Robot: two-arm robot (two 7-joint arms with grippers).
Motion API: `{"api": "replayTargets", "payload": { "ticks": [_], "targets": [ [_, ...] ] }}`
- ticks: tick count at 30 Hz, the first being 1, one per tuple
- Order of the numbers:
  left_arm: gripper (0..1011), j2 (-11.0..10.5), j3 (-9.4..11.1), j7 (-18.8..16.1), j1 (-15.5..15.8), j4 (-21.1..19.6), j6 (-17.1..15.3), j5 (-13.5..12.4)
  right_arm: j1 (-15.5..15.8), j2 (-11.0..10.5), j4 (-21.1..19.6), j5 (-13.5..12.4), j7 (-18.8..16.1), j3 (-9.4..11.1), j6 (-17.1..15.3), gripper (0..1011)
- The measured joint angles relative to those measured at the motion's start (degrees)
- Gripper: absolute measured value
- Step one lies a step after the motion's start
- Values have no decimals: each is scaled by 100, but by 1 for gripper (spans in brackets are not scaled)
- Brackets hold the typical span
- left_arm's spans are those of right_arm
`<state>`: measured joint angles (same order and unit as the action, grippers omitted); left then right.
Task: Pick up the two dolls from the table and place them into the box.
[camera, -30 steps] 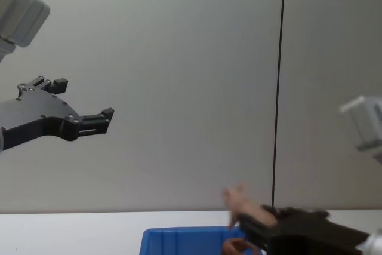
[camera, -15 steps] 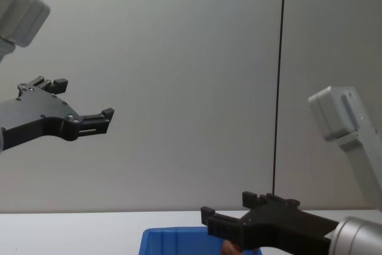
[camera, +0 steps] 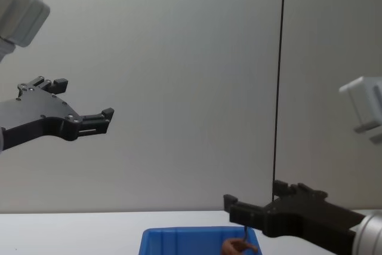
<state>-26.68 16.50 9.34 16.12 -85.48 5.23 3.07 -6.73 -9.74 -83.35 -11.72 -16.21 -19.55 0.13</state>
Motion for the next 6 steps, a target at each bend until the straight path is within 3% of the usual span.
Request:
{"api": "replayTargets", "payload": {
  "ticks": [6],
  "targets": [
    [1001,0,0,0,0,0,0,0,79,-50,-115,-43,115,23,25,1001]
  ]
}}
